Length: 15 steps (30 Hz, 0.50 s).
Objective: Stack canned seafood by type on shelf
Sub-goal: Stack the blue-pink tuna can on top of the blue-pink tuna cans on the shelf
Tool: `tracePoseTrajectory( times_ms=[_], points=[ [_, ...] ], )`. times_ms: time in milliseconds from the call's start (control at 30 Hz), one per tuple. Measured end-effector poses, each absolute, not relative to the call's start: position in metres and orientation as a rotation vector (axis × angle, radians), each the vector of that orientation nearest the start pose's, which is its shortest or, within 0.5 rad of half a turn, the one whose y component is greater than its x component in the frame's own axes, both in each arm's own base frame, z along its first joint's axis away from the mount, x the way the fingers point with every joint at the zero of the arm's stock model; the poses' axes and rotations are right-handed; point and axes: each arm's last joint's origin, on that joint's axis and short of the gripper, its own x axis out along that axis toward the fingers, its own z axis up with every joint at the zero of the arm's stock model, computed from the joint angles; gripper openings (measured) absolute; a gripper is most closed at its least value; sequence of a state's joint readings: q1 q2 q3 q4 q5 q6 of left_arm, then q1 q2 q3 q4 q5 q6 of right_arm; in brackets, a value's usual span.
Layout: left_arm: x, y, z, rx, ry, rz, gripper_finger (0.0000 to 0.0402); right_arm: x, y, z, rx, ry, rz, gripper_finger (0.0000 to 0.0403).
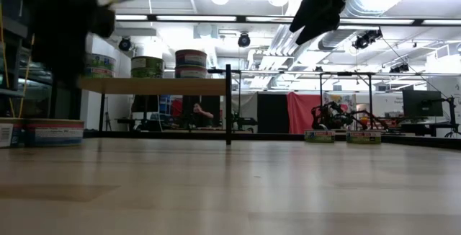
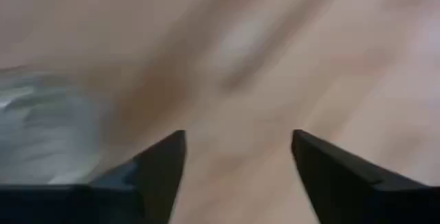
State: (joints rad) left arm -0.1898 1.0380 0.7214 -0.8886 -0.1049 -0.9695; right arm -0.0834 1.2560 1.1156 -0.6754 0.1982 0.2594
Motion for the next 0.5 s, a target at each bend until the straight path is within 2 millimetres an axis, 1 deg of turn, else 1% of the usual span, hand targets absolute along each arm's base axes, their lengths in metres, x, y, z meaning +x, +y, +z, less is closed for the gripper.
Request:
tracePoseTrajectory(
  times_ms=[67,133,200,233,333,400,500],
  points=[
    [0.157,-0.018,0.216,-0.6,1.221,0.619,0.0191,0.254,-0.027,0.31,0.216,0.774,-0.379,0.0307],
    [0.147,-0.01,0.211,-0.563,1.291,0.716,0.0118,0.254,-0.027,0.309,0.232,0.772,-0.386,0.0307],
    [0.144,-0.005,0.208,-0.564,1.31,0.757,0.0041,0.255,-0.027,0.308,0.245,0.773,-0.393,0.0307],
    [0.143,-0.004,0.207,-0.562,1.301,0.775,0.0021,0.256,-0.027,0.308,0.247,0.773,-0.396,0.0307],
    [0.144,0.0,0.203,-0.53,1.271,0.85,0.0013,0.258,-0.027,0.307,0.247,0.771,-0.401,0.0307],
    [0.143,0.002,0.195,-0.511,1.278,0.891,0.0004,0.259,-0.028,0.306,0.26,0.762,-0.405,0.0307],
    [0.143,0.003,0.182,-0.526,1.3,0.902,0.0002,0.261,-0.028,0.305,0.27,0.762,-0.409,0.0307]
  ],
)
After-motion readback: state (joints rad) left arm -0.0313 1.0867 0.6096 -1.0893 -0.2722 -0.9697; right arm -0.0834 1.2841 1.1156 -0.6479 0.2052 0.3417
